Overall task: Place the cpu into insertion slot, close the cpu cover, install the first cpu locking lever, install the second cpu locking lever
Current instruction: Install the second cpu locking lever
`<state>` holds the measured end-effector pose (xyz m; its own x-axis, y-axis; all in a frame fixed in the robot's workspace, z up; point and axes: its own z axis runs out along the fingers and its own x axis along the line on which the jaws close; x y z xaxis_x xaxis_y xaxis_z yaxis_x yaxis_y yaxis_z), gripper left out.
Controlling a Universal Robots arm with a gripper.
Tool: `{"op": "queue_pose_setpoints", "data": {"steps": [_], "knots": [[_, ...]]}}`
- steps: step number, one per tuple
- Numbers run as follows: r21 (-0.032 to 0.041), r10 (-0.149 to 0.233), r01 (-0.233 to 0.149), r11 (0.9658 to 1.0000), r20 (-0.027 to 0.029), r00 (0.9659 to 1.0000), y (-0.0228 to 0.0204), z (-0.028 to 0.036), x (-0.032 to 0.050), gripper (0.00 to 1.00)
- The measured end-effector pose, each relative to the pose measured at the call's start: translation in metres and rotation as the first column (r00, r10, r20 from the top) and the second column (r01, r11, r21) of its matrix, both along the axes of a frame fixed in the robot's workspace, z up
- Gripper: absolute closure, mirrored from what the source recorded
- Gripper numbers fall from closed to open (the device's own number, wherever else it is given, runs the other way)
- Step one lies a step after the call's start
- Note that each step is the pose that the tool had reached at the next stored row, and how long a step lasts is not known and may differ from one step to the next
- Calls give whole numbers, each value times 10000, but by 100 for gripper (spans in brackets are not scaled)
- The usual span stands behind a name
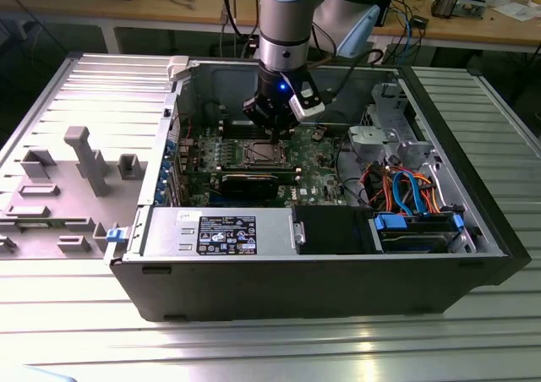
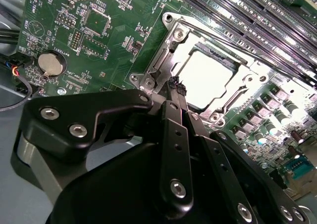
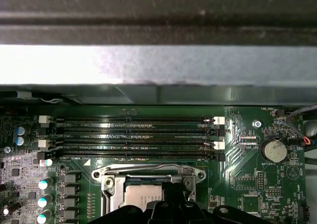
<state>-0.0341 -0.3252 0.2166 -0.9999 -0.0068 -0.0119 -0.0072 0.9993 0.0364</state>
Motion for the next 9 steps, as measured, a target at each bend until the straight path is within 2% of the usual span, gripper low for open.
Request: {"op": "queue_pose_setpoints", "data": {"steps": [6, 9], "knots": [[2, -1, 1, 10000, 1, 10000, -1, 3, 0, 89], [1, 0, 0, 10000, 0, 10000, -1, 115, 0, 89]]}}
